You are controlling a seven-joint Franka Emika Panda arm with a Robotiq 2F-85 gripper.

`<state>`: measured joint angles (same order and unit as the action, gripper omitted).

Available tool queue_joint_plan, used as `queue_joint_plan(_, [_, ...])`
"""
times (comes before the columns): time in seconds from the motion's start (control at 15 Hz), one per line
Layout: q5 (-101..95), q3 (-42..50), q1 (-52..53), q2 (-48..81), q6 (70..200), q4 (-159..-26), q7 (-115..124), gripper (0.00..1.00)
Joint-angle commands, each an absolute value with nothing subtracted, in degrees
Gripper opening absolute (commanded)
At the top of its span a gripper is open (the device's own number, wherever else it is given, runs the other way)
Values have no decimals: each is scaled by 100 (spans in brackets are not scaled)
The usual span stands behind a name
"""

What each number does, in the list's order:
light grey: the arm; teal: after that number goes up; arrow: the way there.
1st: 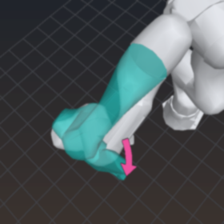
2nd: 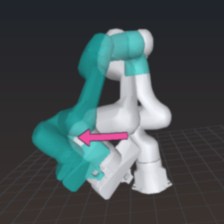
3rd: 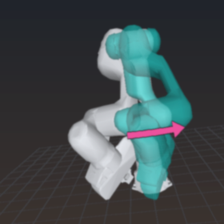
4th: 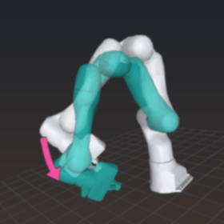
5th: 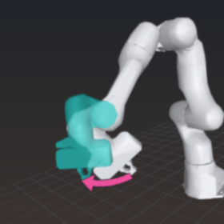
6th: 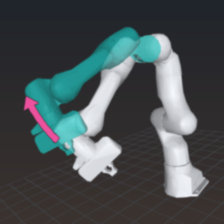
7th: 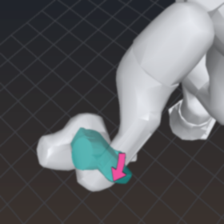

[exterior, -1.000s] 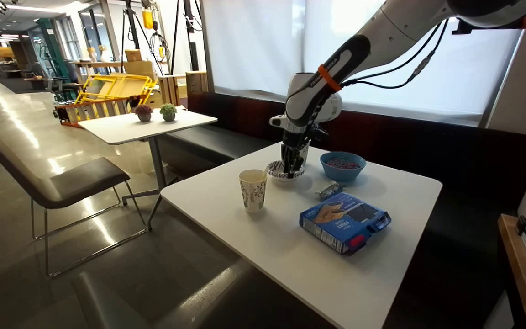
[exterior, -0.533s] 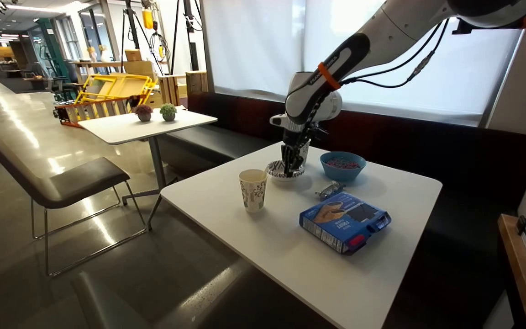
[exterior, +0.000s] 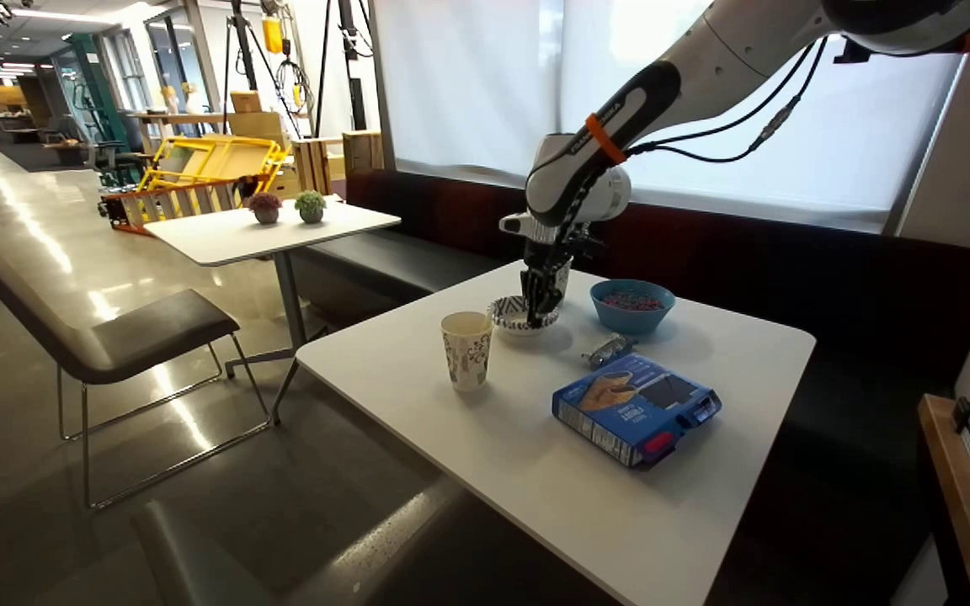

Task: Remove one bowl from the other bowl

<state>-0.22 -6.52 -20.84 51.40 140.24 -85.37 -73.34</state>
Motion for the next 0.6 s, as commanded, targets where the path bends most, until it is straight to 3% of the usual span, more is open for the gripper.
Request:
queue_joint_plan(0.0, [165, -754, -2163, 5219, 13857, -8371, -7623, 12])
queue_joint_plan(0.13, [188, -777, -2164, 5166, 13869, -8395, -7703, 7])
queue_joint_plan(0.2, [202, -789, -2164, 5146, 13889, -8397, -7732, 0])
queue_joint_plan(0.53, [227, -806, -2142, 5002, 13950, -8415, -7873, 1])
